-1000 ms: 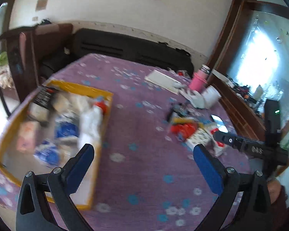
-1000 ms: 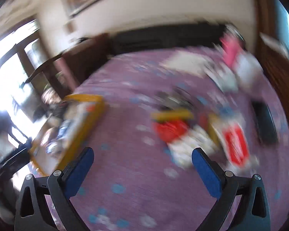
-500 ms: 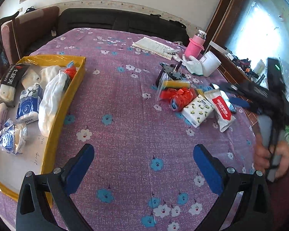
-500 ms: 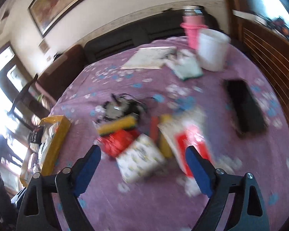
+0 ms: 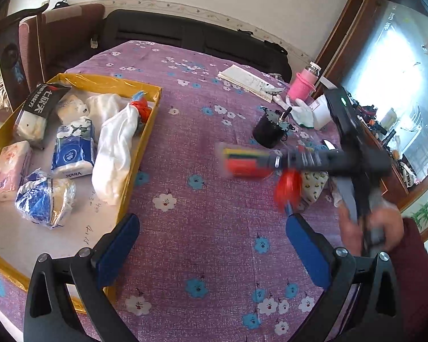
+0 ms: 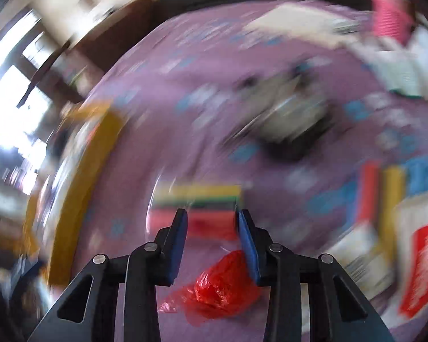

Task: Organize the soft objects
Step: 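Grasp the red plastic bag with the right tool while the left tool grasps the striped sponge pack, then carry the sponge pack and red bag over the tray and release both, then move both tools back over the remaining packs on the table, then grasp the white yellow-print tissue pack with the left tool while the right grasps the red-label wet-wipe pack, then carry both packs over the tray and open both tools to release them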

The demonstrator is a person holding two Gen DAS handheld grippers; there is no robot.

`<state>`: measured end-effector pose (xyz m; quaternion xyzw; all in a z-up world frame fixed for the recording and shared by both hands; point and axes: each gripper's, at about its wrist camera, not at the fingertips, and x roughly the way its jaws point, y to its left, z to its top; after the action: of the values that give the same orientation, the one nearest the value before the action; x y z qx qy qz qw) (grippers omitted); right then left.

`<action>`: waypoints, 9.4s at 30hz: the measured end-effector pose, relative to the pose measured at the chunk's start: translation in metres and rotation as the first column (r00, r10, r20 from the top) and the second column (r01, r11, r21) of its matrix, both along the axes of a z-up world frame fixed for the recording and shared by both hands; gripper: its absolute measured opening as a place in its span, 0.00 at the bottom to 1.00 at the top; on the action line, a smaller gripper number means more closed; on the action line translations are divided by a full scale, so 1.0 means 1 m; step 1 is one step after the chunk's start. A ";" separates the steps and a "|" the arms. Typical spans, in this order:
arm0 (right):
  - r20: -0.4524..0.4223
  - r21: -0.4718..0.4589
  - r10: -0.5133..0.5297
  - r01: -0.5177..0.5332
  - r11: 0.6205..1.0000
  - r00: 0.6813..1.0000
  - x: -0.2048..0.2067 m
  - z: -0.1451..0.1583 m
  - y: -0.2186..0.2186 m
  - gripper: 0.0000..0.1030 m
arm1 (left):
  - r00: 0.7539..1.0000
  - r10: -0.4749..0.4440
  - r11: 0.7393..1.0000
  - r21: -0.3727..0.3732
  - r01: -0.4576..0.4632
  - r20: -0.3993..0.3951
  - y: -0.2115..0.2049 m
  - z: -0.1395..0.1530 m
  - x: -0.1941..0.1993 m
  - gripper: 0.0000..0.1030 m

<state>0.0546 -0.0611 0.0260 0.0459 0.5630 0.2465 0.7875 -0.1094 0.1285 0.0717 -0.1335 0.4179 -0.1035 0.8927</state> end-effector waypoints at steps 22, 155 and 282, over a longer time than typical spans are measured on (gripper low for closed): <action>0.154 -0.079 -0.119 0.133 0.988 0.981 -0.099 -0.011 -0.019 0.74 | 0.996 0.031 0.999 0.038 -0.028 -0.084 -0.035 -0.006 0.048 0.99; 0.156 0.254 -0.305 0.260 0.932 0.940 -0.057 0.048 -0.120 1.00 | 0.985 -0.083 0.933 0.336 0.130 -0.151 -0.095 -0.065 0.020 1.00; 0.431 -0.035 0.438 -0.470 0.882 0.789 -0.137 0.064 0.304 0.86 | 0.805 0.584 0.810 -0.017 -0.586 0.102 0.239 0.035 -0.079 0.80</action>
<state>-0.0828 0.2428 0.0900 -0.1165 0.3620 0.4530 0.8063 -0.1886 0.3674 0.1065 -0.2432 0.3110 0.1731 0.9023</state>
